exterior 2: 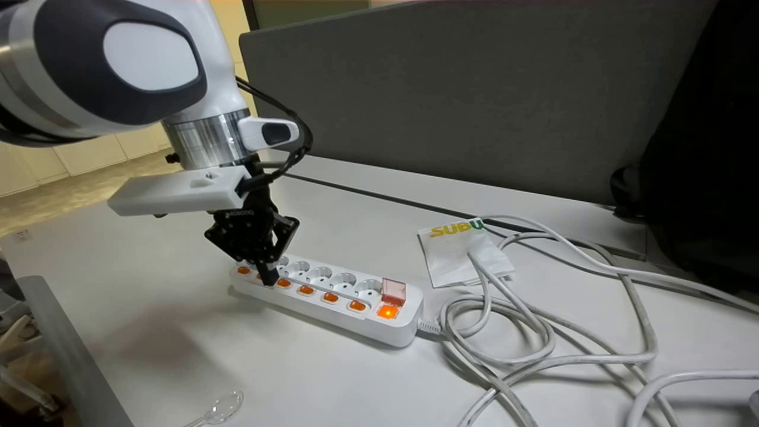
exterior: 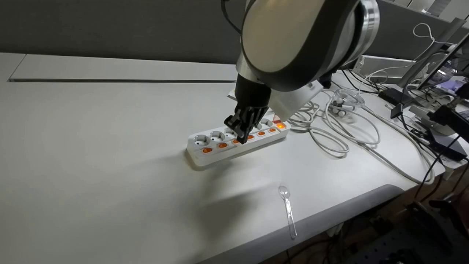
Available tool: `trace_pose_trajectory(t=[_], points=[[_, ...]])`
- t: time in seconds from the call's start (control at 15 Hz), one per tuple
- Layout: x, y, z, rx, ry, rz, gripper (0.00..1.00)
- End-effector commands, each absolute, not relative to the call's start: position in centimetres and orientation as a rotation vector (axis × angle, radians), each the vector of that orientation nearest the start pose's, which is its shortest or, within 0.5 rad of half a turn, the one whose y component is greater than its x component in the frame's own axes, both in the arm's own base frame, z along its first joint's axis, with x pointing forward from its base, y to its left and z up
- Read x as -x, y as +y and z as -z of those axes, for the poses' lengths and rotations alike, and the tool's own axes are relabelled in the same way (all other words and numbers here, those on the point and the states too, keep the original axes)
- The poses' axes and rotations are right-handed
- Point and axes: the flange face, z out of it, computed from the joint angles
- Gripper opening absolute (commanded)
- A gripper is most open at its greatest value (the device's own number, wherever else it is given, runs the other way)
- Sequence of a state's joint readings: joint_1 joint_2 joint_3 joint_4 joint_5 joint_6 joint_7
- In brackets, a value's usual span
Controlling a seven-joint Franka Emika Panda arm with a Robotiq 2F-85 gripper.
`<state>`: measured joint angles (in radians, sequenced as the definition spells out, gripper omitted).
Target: Turn on the third switch from the left
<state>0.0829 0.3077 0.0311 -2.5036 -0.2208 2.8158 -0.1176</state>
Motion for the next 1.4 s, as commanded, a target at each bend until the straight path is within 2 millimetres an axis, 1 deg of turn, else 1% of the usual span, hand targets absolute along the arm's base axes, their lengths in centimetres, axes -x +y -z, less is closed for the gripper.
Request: trace_pose_trajectory(t=[0.0,0.27,0.67,1.33], points=[[-46.7,6.7,-16.2,3.127,-0.659,0.045,0.00],[-47.1,7.0,-15.9,3.118,-0.646,0.068,0.00],[-47.4,7.2,-15.3,3.112,-0.616,0.055,0.00],[-47.5,6.8,-14.2,3.115,-0.565,0.030,0.00]])
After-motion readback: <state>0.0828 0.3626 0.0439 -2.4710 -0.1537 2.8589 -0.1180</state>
